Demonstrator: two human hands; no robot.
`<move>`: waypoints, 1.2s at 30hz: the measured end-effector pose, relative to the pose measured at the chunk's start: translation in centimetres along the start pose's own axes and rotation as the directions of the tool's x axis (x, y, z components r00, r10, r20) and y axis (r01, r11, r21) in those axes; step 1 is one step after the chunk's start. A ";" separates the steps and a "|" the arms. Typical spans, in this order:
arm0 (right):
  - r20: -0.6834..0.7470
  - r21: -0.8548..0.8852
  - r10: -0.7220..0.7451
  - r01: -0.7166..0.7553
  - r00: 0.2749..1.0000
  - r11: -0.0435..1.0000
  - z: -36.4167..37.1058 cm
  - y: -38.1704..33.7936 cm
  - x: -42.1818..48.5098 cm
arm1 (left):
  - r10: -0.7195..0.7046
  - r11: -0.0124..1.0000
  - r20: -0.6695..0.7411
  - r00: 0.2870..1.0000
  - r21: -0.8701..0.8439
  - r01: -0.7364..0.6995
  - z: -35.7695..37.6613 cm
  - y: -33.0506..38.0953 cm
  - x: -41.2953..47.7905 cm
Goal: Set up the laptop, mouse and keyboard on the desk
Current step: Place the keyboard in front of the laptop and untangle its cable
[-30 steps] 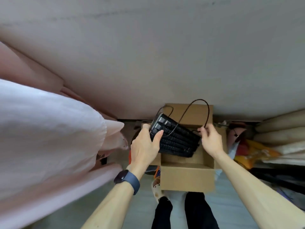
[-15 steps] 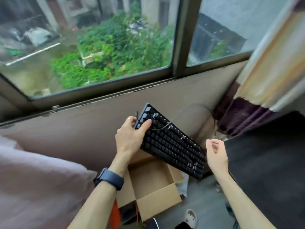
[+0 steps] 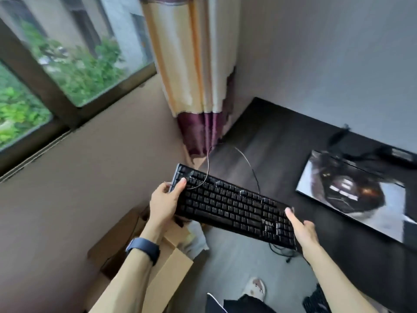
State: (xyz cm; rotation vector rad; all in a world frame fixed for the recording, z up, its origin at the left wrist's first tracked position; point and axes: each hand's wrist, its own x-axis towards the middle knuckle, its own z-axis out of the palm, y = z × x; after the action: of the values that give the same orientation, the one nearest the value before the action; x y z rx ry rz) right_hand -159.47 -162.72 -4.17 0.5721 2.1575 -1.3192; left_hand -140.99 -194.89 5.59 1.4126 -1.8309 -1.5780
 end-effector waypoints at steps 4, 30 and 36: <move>0.016 0.046 0.111 -0.111 0.994 0.993 -7.7 3.6 2.7 | -0.038 0.999 0.143 0.989 0.016 0.036 9.0 0.3 -1.2; -0.438 0.051 0.299 -0.309 0.848 0.950 -24.7 16.2 13.5 | -0.441 0.852 0.419 0.793 0.473 0.224 37.3 -9.2 0.7; -0.484 -0.090 0.243 -0.324 0.841 0.942 -23.8 16.0 12.9 | -0.385 0.806 0.376 0.843 0.582 0.108 37.1 -8.3 -0.4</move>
State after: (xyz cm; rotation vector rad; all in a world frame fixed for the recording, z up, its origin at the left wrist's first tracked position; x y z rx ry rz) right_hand -165.06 -133.44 -14.27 1.1917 2.4041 -0.8851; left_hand -165.65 -173.35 -13.65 1.6647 -2.6498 -1.7367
